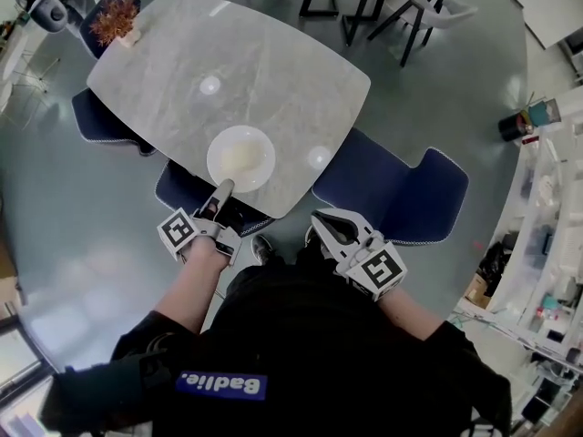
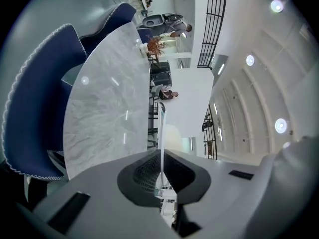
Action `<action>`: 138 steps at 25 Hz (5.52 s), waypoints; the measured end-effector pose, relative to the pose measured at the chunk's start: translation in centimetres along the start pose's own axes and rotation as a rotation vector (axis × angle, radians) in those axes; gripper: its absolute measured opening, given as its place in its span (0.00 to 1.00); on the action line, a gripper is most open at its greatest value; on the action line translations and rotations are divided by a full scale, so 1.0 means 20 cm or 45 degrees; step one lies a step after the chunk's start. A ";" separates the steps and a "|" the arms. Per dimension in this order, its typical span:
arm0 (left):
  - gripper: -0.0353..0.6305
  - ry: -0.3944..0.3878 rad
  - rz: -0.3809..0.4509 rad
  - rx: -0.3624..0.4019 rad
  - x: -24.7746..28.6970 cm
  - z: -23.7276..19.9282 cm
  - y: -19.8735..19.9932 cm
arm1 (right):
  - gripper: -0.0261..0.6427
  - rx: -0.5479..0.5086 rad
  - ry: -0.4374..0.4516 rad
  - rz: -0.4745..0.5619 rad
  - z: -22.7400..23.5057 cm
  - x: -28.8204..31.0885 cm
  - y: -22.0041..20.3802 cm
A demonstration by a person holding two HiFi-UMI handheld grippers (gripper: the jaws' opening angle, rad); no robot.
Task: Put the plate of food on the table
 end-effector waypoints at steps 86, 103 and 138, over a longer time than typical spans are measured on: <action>0.21 0.842 -0.270 0.116 0.99 -0.85 0.43 | 0.05 0.240 -0.147 -0.214 0.50 -0.19 -0.21; 0.21 0.464 -0.177 0.507 0.79 -0.36 0.33 | 0.05 0.133 -0.054 -0.142 0.42 -0.04 -0.11; 0.07 -0.392 -0.445 1.686 -0.07 0.70 -0.55 | 0.05 0.023 0.272 -0.030 0.02 0.21 0.14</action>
Point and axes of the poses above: the fingertips, and each gripper's own axes: x forward along the fingers, z to its right, y out of its top, the point moved 5 cm from there along -x, backward along the fingers
